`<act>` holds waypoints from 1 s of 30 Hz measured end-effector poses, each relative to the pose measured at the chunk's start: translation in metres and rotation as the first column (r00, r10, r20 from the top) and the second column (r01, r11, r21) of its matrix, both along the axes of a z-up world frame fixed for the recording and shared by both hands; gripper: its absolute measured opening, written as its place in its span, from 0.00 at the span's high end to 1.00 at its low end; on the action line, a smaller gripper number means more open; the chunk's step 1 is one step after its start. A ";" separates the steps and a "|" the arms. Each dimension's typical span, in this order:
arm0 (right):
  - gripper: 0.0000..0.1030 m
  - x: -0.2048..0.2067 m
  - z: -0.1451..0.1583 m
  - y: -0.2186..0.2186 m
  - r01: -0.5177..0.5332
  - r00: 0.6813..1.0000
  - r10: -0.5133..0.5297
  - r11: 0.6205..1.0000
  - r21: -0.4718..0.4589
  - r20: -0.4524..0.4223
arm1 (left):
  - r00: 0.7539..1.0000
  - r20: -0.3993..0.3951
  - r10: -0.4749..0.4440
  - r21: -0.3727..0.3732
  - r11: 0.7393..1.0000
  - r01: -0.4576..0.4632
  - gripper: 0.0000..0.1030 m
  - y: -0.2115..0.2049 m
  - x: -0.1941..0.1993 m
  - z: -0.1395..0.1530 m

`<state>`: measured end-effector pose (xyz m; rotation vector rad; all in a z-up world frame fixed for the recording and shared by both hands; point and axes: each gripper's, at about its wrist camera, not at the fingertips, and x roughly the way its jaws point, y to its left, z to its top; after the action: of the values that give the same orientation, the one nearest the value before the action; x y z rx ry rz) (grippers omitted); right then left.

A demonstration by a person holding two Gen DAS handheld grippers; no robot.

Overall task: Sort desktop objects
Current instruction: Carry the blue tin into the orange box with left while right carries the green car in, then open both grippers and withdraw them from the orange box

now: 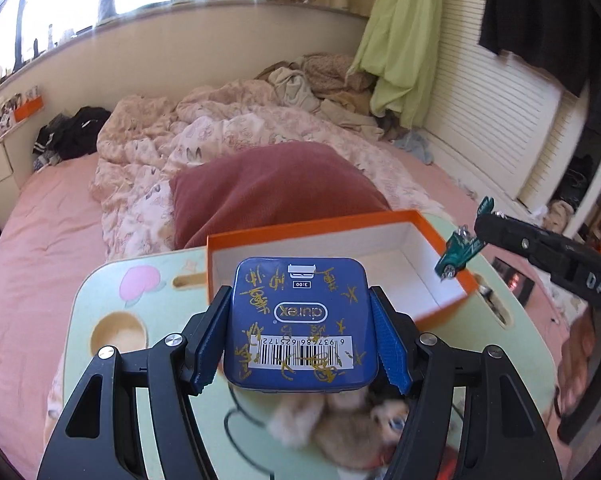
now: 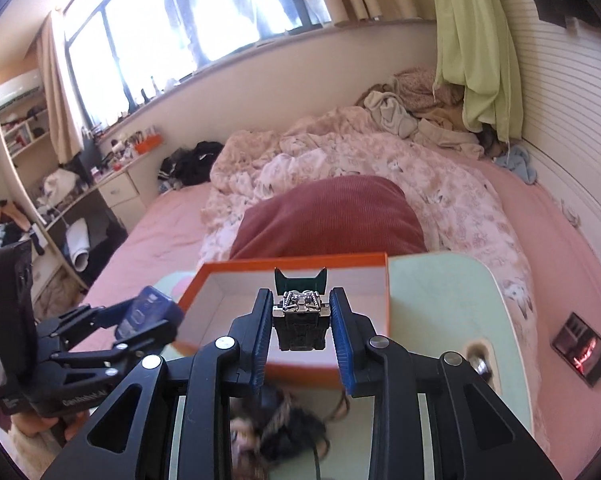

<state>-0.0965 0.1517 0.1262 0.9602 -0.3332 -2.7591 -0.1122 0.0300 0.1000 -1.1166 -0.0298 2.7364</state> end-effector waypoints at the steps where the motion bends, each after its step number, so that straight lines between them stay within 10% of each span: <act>1: 0.73 -0.013 -0.006 -0.002 0.002 1.000 -0.002 1.000 -0.007 0.027 | 1.000 0.018 0.007 0.001 1.000 -0.007 0.36 0.001 -0.012 -0.006; 5: 0.71 -0.037 -0.027 -0.003 0.022 0.994 -0.019 0.999 -0.027 0.110 | 0.995 0.075 0.063 0.024 0.998 -0.065 0.36 -0.005 -0.029 -0.026; 13: 0.55 0.020 -0.012 -0.010 0.052 0.999 -0.051 0.996 0.069 -0.012 | 0.993 -0.106 0.045 0.037 0.998 -0.041 0.30 -0.020 0.047 -0.002; 17: 0.37 0.064 -0.017 -0.014 0.012 0.999 -0.008 0.994 0.105 -0.041 | 0.997 -0.061 0.040 0.009 0.999 -0.039 0.22 -0.023 0.077 -0.015; 30: 0.25 0.143 -0.119 -0.006 0.004 0.988 -0.050 0.953 0.303 0.145 | 0.979 0.066 0.191 -0.099 0.978 -0.184 0.10 -0.062 0.139 -0.099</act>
<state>0.0467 0.1452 0.0073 1.2490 0.0606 -2.8208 0.0272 -0.0324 0.0010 -1.3047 -0.0195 2.8852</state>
